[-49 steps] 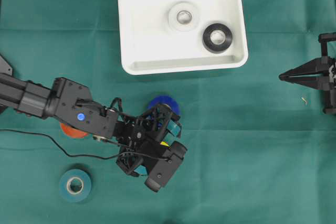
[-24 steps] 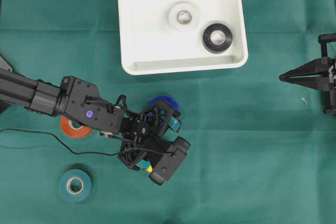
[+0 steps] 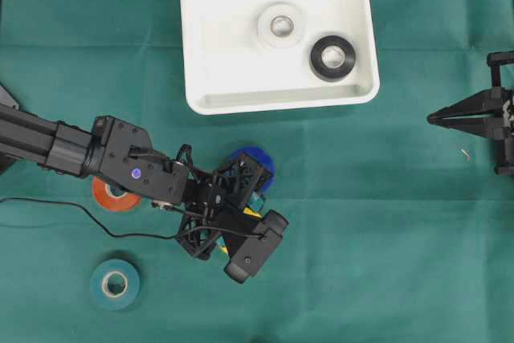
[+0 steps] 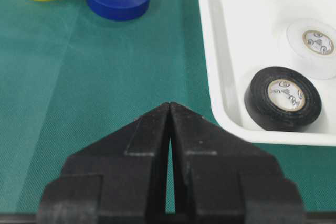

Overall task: Put the tape into the white case with the left arm.
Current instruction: 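Reach the left gripper to the yellow tape roll and grasp it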

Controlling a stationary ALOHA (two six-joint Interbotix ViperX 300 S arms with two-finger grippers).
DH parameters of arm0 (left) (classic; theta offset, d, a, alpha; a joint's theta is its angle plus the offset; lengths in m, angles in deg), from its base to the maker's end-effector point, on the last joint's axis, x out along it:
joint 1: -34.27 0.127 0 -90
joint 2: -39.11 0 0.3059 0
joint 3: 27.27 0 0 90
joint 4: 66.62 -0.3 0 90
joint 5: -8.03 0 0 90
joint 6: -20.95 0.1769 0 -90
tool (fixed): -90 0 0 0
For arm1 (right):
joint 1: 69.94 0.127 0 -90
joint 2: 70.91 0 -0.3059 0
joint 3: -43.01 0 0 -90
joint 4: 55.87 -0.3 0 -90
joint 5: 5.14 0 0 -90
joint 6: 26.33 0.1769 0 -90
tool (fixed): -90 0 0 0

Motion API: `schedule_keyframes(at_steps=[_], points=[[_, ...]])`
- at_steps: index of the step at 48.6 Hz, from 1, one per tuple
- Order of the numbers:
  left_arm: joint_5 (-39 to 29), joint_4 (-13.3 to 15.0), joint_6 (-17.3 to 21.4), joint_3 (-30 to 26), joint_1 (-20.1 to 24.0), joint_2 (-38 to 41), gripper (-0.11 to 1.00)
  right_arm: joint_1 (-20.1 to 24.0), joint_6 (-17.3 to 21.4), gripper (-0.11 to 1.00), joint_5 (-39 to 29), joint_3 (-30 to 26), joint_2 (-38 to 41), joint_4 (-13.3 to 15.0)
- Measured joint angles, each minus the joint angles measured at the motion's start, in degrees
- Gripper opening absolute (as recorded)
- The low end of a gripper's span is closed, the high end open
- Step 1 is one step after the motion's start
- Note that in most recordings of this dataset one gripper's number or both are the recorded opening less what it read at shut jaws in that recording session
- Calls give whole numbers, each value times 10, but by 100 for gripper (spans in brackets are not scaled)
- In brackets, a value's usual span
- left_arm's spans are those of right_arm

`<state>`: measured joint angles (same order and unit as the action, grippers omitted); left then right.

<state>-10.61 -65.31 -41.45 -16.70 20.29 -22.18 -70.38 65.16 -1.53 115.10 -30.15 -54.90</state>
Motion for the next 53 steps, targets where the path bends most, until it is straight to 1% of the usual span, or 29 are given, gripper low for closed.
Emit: schedule_keyframes(at_steps=[28, 38, 53], points=[[-1, 0, -1, -1, -4, -4, 25, 0, 0, -9, 1, 1, 0, 0], [-4, 0, -2, 0, -13, -34, 25, 0, 0, -9, 1, 0, 1, 0], [-51, 0, -3, 0, -13, -83, 25, 0, 0, -9, 1, 1, 1, 0]])
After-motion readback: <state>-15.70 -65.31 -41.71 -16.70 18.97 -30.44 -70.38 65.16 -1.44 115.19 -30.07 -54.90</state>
